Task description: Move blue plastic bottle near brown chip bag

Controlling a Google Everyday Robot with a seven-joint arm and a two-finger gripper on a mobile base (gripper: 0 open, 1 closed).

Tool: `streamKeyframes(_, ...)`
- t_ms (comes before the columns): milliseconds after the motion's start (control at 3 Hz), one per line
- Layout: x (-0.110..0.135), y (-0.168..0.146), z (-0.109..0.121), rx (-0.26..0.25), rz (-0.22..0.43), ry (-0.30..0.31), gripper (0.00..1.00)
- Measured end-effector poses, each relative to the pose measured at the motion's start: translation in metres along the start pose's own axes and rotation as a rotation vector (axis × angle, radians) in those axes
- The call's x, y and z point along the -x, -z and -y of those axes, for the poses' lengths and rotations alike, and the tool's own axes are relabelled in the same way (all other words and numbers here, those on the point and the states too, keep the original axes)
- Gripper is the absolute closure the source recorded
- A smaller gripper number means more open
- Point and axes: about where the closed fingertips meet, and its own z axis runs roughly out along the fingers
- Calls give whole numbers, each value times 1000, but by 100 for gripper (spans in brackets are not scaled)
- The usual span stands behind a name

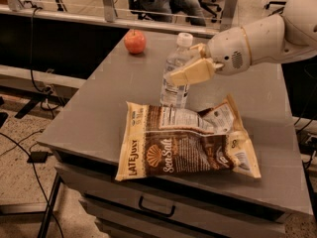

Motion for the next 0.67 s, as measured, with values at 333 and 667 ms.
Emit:
streamKeyframes(333,-5,-7,-2,8,1,7,24)
streamKeyframes(667,-4,-9,-3,13,1,9,0)
